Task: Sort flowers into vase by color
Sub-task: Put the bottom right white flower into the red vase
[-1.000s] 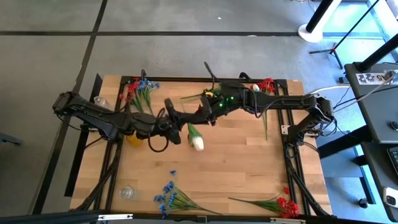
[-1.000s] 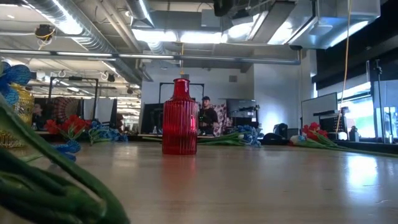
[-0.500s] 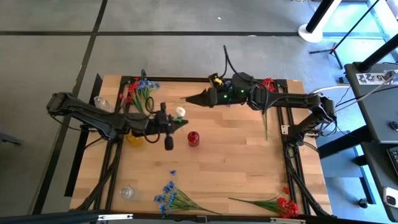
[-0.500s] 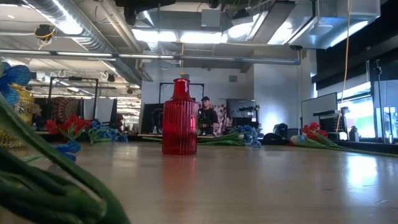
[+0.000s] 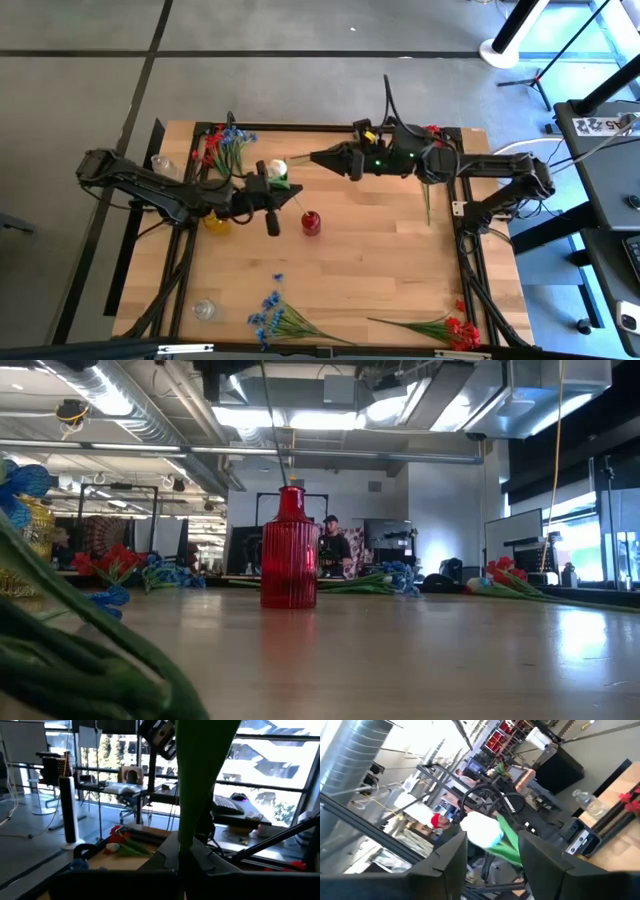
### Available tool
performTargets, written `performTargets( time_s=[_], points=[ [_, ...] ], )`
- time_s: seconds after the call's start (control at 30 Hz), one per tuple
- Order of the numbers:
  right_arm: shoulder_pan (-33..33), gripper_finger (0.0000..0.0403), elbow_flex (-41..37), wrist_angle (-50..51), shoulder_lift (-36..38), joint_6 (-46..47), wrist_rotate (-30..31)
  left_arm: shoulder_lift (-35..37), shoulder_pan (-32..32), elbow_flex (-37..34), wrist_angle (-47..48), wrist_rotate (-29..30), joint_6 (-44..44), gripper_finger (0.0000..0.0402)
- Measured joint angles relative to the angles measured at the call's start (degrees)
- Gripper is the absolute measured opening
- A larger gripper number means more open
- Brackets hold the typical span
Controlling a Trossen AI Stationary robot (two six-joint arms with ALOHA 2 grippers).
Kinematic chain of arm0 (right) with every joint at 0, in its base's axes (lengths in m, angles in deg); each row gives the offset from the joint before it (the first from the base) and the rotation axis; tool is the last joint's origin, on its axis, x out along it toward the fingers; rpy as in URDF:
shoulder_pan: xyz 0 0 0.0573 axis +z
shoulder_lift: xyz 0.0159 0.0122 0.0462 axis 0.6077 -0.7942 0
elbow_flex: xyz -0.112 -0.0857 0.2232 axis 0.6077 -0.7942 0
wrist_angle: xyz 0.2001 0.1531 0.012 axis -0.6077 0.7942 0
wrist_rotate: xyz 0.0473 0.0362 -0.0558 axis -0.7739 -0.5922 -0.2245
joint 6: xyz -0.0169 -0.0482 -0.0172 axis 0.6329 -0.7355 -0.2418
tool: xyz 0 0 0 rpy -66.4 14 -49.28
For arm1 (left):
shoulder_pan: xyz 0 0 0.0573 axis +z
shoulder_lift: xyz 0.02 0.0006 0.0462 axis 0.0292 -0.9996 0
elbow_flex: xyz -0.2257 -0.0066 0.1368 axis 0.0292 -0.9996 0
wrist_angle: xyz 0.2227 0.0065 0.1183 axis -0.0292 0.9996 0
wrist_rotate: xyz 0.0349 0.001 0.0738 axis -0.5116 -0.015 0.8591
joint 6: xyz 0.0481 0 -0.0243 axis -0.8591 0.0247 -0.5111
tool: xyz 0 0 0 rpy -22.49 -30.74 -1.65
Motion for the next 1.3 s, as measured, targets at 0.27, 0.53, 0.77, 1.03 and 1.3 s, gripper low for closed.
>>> performTargets(
  time_s=[0.27, 0.53, 0.77, 1.03, 1.3],
  points=[
    [1.1, 0.0176, 0.0, 2.1, 0.6, -1.1, 0.3, -4.3, 2.1, 0.0, -1.0, -1.0, 1.0, 0.0000],
    [0.0, 0.0188, 0.0, 6.3, 1.7, -5.1, -3.3, -3.7, 3.3, 1.4, 11.5, -13.8, 8.9, 0.0034],
    [-3.4, 0.0199, 0.0, 20.3, 7.6, -10.0, -0.8, -3.5, 6.1, 13.8, 42.1, -22.6, 11.0, 0.0103],
    [-4.1, 0.0200, 0.0, 58.7, 11.8, -4.7, 18.6, -3.4, 8.5, 28.3, 66.8, -30.1, 5.7, 0.0145],
    [-13.3, 0.0200, -6.5, 77.5, 9.0, 2.3, 19.1, -3.4, 10.8, 34.6, 78.5, -37.2, 5.2, 0.0156]
  ],
)
